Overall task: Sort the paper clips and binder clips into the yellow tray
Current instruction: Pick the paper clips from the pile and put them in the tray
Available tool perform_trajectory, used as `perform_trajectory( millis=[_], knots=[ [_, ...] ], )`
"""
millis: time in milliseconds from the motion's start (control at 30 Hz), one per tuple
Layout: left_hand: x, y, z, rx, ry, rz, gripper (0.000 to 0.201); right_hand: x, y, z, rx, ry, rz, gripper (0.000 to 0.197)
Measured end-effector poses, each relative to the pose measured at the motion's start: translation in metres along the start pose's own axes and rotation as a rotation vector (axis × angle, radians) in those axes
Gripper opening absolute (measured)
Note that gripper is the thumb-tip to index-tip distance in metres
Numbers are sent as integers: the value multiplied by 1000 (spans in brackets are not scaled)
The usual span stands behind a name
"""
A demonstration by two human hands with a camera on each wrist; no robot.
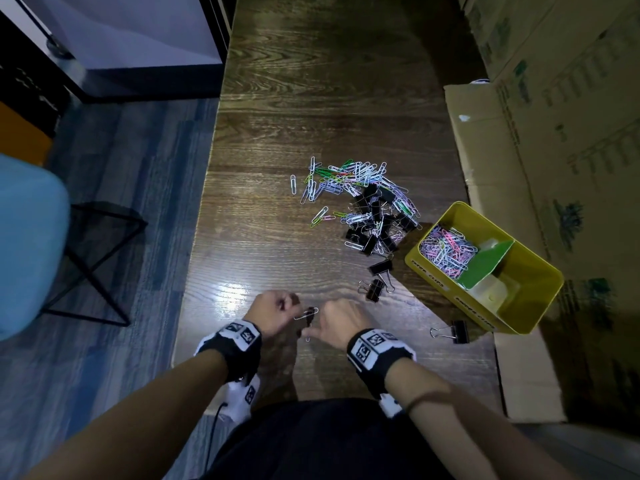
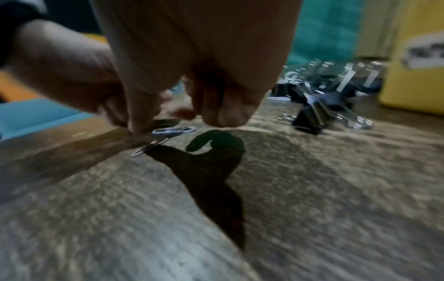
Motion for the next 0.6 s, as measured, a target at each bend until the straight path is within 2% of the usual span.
perform_trajectory(
  millis=[67,133,200,367,467,600],
  knots=[
    [4,6,-5,124,-297,-71,25,0,4,7,34,67,-4,40],
    [6,13,-11,179,-459,-127,17,-2,4,9,54,86,-45,35],
    [8,20,-17,234,-574,-154,17,-5,4,12,50,71,-68,20],
    [18,28,-27,275,-688,-94,20,-12,9,10,101,-2,-49,14],
    [18,28,-34,245,-657,-60,15,-7,7,8,166,-73,-27,14],
    [19,24,-35,184,-676,-12,10,0,6,7,130,-90,-33,8]
  ],
)
Point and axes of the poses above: each hand's wrist, its own y-axis away from the middle knuckle, its own x-axis out of the palm, z = x × y, the point moved 6 cm from there along -y, towards the middle knuckle, and after that the axes turned 12 degrees about -x, right-handed, at the moved point
